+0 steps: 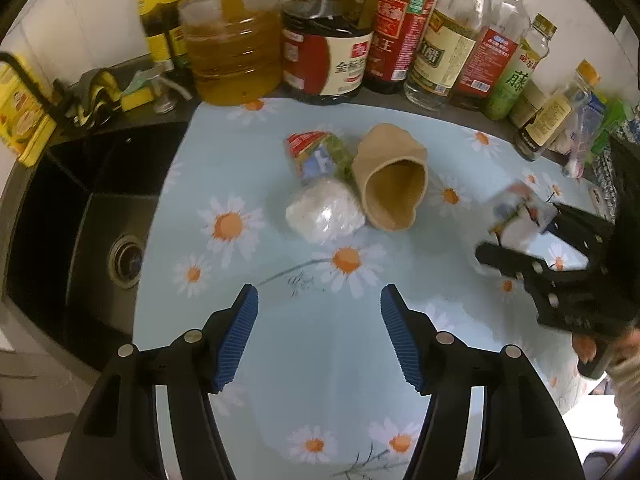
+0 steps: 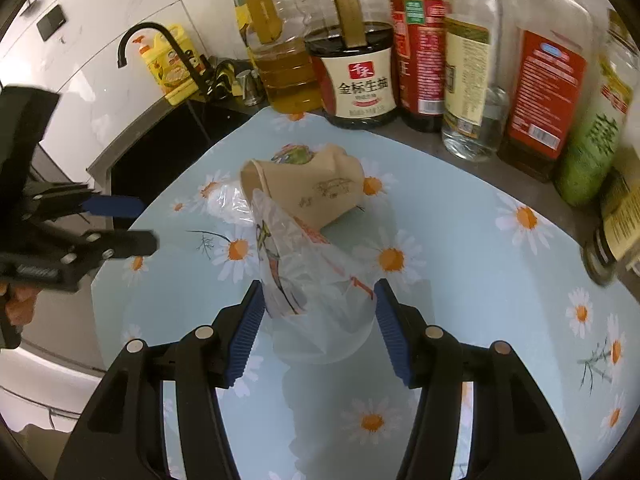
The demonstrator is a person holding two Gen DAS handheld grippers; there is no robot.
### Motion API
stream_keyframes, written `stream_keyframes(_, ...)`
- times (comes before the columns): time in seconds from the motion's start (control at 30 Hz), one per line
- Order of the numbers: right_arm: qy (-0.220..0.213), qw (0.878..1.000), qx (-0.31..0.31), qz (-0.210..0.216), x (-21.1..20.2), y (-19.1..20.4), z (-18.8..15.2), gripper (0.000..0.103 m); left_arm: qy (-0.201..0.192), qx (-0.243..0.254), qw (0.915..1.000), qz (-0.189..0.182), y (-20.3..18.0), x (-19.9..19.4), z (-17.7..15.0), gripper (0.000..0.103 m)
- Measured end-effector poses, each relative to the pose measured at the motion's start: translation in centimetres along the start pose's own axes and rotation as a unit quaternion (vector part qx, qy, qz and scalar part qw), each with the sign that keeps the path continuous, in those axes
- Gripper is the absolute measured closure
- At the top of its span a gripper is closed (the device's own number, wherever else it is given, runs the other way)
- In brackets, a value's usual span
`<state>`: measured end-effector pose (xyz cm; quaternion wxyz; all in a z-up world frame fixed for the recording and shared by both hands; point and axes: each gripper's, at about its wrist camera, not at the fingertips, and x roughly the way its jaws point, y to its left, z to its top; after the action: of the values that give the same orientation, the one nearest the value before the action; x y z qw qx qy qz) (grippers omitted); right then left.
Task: Collect trash
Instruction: 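Close the right tool on the printed clear plastic bag beside the paper cup, then close the left tool on the white plastic-wrapped bundle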
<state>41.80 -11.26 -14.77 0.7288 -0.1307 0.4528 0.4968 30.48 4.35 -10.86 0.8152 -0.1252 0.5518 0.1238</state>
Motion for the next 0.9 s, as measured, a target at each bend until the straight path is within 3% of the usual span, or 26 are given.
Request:
stream_keyframes(0.47, -0.032, 0.995, 0.095, -0.019, -3.6, -2.7, -5.1, 0.047, 0.042, 0.067, 0.9969, -0.005, 0.0, 4.9, 3.7, 0.041)
stream_keyframes(0.9, -0.037, 0.988, 0.138, -0.057, -5.4, -2.3, -7.8, 0.046, 0.06, 0.129, 0.9897, -0.005, -1.0, 7.7, 5.4, 0.041)
